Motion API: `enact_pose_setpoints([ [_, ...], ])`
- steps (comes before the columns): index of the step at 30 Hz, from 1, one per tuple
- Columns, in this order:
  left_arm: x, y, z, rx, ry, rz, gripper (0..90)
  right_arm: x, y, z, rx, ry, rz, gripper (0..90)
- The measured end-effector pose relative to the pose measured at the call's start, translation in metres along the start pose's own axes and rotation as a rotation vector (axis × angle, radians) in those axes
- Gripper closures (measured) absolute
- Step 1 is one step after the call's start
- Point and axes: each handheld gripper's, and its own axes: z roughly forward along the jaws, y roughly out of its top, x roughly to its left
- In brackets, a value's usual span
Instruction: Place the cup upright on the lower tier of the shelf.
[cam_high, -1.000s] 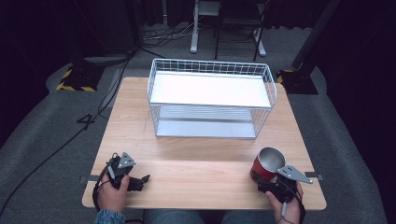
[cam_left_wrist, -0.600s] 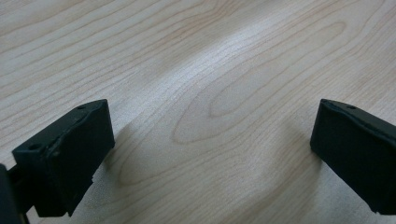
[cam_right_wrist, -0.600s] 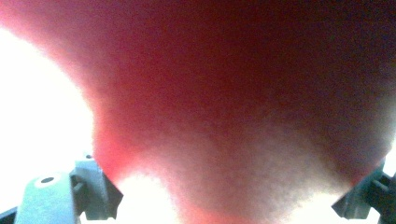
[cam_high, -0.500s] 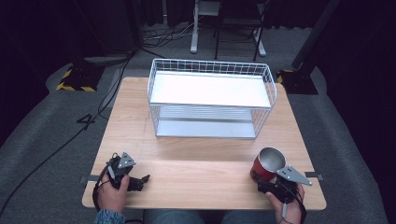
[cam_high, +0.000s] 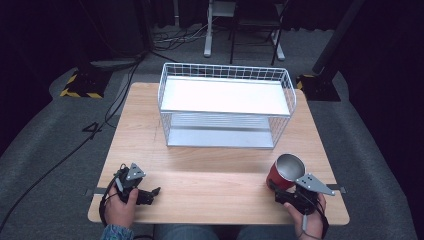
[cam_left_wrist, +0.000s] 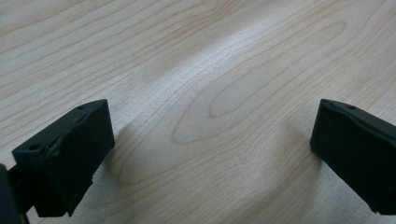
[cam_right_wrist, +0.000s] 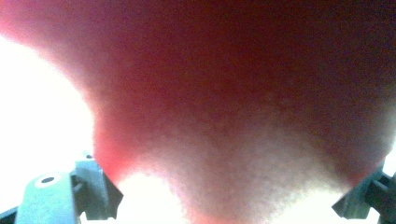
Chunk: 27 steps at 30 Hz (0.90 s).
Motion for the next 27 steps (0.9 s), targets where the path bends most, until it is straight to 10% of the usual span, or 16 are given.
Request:
enact_pose_setpoints([
  [27, 0.001, 0.0, 0.0, 0.001, 0.028, -0.051, 0.2, 0.027, 0.067, 0.065, 0.033, 0.108, -0.036, 16.6],
])
